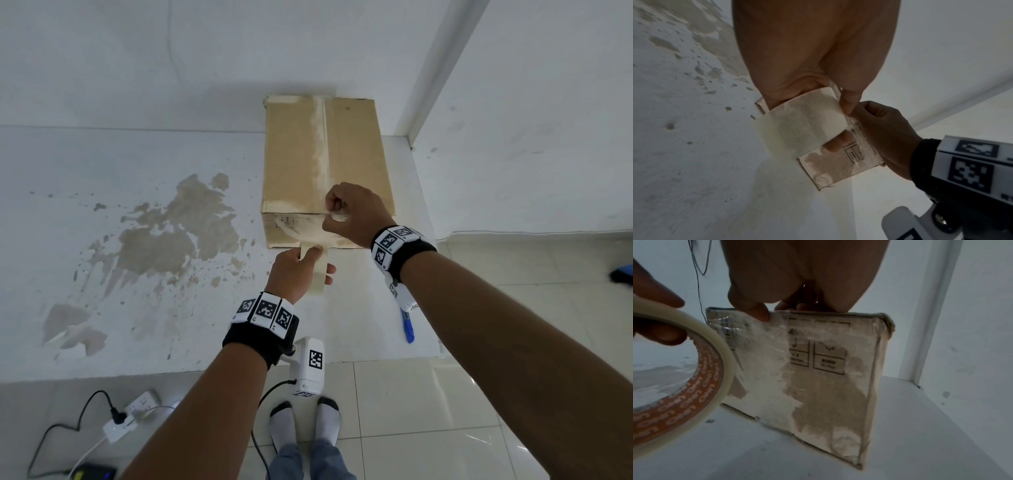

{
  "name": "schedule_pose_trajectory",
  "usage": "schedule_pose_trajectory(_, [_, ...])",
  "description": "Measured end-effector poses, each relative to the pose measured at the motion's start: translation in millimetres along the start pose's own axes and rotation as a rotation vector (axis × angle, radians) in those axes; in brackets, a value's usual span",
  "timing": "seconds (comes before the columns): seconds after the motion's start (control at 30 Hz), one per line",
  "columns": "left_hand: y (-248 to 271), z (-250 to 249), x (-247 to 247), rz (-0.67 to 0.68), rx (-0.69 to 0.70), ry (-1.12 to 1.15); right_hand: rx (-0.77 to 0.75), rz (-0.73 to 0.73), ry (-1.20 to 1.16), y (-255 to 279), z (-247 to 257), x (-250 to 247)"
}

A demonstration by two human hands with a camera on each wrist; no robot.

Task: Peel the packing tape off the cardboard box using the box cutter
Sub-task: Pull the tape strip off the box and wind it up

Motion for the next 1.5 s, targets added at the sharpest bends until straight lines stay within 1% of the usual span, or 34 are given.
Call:
schedule_pose_trajectory(0.1, [-0.3,-1.0,-0.3,-0.001,0.000,0.008,0.032,-0.058,0.028,-1.1,3.3,6.6])
schedule_pose_trajectory(0.2, [-2.2,-1.1,-1.6,-0.005,0.009,0.002,0.014,-0.089,0.069,-2.1,3.8,11.3])
schedule_pose_trajectory(0.4, [-4.5,-0.2,-1.5,-0.003,0.007,0.016,-0.009,-0.008,0.023,-2.5,-0.5,6.2])
schedule_pose_trajectory(0.57, [-4.4,0.7,1.8,0.007,-0.005,0.031,0.069,0.071,-0.127,-8.3,-10.7,-3.7])
schedule_pose_trajectory(0.67, [-4.1,0.0,3.9,0.014,-0.003,0.027,0.108,0.053,-0.166,-9.5,-13.2,-2.6])
schedule_pose_trajectory(0.8, [-3.7,-1.9,5.1,0.019,0.002,0.025,0.104,0.041,-0.141,-10.0,-11.6,-0.8])
schedule_pose_trajectory(0.97, [-4.0,-3.1,4.1,0.013,0.007,0.028,0.061,0.034,-0.054,-9.0,-9.0,3.0])
schedule_pose_trajectory(1.1, [-4.3,-5.2,3.2,0.011,0.018,0.019,0.071,0.033,-0.056,-9.2,-10.1,1.9])
schedule_pose_trajectory(1.5, [-5.7,-5.5,2.1,0.011,0.022,0.023,0.022,0.003,0.049,-8.1,-5.5,8.4])
Point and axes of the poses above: each hand's wrist, its own y-axis away from the middle knuckle, its own x-axis out of the palm, z = x × y, the point moved 5 cm from there along -y, towards the middle knuckle
